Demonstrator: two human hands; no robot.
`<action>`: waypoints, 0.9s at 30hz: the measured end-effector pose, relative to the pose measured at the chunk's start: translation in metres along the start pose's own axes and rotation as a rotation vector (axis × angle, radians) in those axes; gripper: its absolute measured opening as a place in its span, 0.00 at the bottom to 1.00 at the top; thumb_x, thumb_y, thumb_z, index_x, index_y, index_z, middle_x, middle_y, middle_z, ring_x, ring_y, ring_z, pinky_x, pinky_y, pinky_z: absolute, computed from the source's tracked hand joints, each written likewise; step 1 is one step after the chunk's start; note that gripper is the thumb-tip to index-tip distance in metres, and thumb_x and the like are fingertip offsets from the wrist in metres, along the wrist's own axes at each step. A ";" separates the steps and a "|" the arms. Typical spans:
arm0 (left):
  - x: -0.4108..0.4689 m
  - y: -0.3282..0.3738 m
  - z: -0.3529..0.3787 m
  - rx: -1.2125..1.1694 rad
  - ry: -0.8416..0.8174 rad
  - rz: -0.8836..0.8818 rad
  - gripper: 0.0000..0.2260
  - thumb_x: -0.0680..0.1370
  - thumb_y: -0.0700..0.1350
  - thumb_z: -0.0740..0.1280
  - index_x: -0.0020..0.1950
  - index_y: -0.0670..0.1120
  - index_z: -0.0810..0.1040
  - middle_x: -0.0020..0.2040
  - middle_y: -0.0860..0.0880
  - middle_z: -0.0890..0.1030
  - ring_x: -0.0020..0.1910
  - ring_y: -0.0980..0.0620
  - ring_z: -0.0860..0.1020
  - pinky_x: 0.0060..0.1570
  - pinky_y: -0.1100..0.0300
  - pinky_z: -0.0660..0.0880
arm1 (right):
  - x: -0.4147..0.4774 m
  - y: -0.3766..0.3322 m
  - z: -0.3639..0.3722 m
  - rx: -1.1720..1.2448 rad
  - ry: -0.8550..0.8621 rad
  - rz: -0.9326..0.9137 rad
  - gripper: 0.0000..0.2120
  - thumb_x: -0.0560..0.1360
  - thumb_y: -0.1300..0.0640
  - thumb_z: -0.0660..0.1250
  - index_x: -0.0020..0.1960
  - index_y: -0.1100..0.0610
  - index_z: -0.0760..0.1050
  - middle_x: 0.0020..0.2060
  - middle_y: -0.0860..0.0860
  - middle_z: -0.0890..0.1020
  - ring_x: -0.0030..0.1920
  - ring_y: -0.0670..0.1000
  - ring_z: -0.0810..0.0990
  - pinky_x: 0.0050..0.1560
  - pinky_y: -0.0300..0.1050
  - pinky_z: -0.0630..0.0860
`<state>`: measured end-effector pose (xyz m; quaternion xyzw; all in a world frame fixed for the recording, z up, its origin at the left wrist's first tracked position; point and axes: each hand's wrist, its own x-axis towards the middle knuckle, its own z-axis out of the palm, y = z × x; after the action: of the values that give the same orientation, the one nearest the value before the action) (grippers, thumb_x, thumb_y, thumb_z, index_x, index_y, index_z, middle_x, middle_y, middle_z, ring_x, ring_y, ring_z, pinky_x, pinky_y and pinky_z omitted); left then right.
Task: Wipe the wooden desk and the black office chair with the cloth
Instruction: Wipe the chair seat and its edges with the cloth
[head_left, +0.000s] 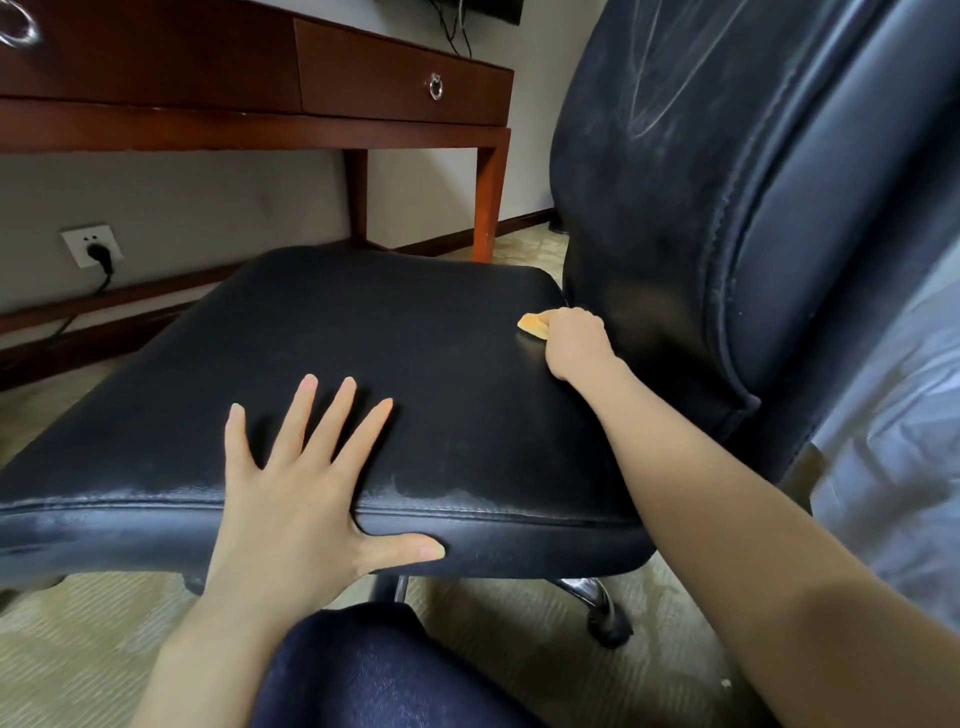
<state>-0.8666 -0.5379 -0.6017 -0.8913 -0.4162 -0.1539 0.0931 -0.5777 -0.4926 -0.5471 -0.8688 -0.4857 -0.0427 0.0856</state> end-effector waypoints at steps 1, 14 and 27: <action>0.000 0.000 -0.001 -0.005 -0.001 -0.006 0.49 0.66 0.80 0.44 0.71 0.48 0.70 0.71 0.43 0.70 0.73 0.41 0.62 0.66 0.32 0.51 | 0.003 -0.001 0.000 0.014 -0.003 0.016 0.24 0.75 0.66 0.60 0.70 0.56 0.67 0.63 0.58 0.73 0.64 0.59 0.69 0.64 0.52 0.68; -0.001 0.000 -0.003 0.000 -0.004 -0.026 0.48 0.66 0.80 0.43 0.71 0.48 0.71 0.70 0.43 0.72 0.73 0.40 0.63 0.67 0.35 0.49 | -0.105 0.011 -0.012 -0.127 0.017 -0.027 0.17 0.78 0.66 0.56 0.66 0.61 0.63 0.60 0.60 0.72 0.59 0.58 0.70 0.49 0.45 0.68; -0.002 0.002 -0.004 0.003 0.008 -0.022 0.47 0.67 0.79 0.44 0.71 0.47 0.71 0.70 0.43 0.72 0.73 0.40 0.60 0.67 0.34 0.49 | -0.206 0.024 -0.017 -0.053 0.085 -0.297 0.33 0.66 0.70 0.70 0.69 0.57 0.66 0.59 0.53 0.74 0.51 0.53 0.69 0.50 0.42 0.75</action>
<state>-0.8672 -0.5415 -0.5988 -0.8860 -0.4257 -0.1579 0.0942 -0.6654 -0.6803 -0.5651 -0.7868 -0.6036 -0.1044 0.0760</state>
